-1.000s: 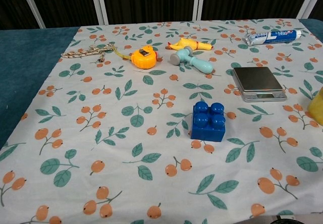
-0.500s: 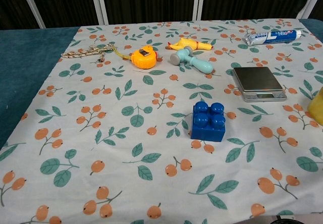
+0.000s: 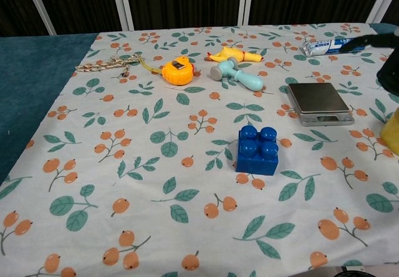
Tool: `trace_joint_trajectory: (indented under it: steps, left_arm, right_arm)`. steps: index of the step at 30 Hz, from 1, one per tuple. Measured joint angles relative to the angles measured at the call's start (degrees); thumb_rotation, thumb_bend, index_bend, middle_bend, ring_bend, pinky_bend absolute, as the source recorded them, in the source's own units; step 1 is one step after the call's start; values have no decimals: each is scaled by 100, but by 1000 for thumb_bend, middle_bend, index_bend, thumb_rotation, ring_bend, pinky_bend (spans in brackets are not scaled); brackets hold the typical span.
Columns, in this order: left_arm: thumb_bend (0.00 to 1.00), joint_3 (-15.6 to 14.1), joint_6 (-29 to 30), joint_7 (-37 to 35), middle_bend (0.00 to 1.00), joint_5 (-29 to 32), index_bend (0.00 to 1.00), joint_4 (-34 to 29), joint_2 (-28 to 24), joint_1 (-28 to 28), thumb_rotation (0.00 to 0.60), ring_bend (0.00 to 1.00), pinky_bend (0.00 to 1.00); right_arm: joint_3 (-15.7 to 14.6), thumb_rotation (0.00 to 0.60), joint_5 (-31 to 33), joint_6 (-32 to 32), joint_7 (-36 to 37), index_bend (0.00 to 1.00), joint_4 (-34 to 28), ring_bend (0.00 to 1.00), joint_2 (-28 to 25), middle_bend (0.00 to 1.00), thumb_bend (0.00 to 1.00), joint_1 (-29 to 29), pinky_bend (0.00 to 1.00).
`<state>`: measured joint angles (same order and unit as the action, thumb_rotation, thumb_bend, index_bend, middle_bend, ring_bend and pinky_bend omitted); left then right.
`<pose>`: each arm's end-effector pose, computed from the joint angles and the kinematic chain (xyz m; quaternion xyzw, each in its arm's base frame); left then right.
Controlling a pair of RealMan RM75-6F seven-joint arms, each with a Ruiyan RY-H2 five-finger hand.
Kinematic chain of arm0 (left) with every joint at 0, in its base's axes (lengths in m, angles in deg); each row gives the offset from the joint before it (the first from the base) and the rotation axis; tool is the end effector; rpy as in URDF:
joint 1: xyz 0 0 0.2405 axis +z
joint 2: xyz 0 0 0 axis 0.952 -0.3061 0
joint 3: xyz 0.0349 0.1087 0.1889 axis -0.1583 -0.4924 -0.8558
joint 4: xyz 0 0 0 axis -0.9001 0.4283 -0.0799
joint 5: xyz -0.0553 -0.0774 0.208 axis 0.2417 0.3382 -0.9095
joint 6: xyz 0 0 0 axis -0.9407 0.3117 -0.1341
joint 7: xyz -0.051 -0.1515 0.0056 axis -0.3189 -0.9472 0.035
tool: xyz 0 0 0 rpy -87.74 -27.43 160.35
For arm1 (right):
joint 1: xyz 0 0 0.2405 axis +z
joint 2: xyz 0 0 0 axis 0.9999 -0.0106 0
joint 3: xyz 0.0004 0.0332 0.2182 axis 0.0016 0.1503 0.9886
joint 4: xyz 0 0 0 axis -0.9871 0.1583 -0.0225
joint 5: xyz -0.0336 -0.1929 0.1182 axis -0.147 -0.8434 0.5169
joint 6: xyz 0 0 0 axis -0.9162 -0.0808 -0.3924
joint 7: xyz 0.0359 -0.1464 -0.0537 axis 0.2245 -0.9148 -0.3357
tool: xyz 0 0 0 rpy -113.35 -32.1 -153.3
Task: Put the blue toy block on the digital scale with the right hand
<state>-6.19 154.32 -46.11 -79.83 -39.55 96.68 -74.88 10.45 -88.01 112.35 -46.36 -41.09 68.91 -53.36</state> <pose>-0.2738 0.1836 0.1256 -0.5959 -0.3441 -0.3785 0.6191 -0.1769 -0.2879 0.0552 0.7331 -0.4277 0.2972 0.4374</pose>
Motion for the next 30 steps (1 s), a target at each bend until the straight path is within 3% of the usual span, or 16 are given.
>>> trace_joint_trajectory:
  steps: [4,11,30]
  left_arm:
    - [290,3,-10,8,60,7,38,-7,2,-4,600,10,35]
    - [291,5,-3,0,60,9,36,-23,-2,-2,600,10,35]
    - [293,-6,17,-38,60,-34,36,-23,-10,0,600,10,35]
  right_arm:
    - [-77,600,322,-51,-633,79,127,760,338,734,713,99,775]
    - [-84,600,1034,-319,-1116,85,340,760,776,735,713,361,775]
    - [-128,600,1993,-548,-1568,85,752,757,1286,734,716,738,775]
